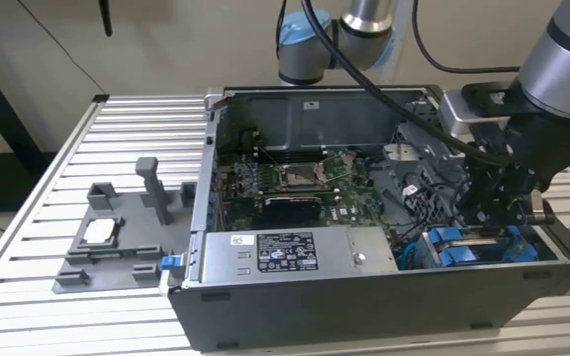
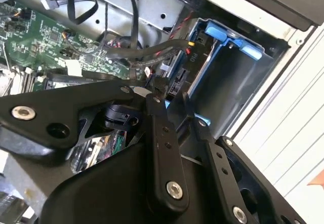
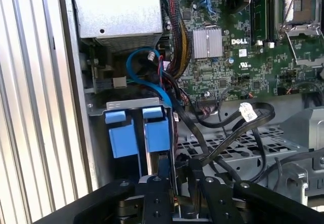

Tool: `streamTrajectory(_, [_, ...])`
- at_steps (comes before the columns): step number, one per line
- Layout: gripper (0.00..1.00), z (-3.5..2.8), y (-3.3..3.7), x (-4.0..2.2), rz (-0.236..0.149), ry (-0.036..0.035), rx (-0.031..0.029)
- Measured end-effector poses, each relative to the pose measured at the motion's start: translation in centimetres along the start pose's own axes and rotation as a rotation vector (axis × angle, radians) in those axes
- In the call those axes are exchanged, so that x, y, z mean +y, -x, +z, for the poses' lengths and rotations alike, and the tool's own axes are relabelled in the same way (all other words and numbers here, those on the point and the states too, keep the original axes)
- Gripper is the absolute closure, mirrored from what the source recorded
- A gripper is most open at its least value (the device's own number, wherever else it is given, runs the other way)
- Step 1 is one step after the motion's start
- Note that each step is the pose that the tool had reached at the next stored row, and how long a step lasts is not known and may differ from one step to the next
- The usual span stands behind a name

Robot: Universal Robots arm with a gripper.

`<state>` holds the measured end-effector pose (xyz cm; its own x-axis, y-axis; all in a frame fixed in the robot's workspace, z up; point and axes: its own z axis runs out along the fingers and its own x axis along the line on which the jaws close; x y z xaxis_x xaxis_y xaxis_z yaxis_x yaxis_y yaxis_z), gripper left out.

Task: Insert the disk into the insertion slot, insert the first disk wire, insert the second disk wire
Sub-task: 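Insert the second disk wire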

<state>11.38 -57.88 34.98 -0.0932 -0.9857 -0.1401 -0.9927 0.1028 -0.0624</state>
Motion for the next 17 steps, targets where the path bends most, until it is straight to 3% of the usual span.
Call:
streamTrajectory(7, [0.7,-0.2,0.05,0.07,-0.052,0.0077,-0.0064])
streamTrajectory(13, [0.7,-0.88,0.07,0.73,-0.064,0.0098,-0.0133])
streamTrajectory(15, [0.72,-1.1,0.08,0.99,-0.067,0.01,-0.0143])
streamTrajectory(17, [0.84,-1.1,0.07,1.08,-0.067,0.0098,-0.0144])
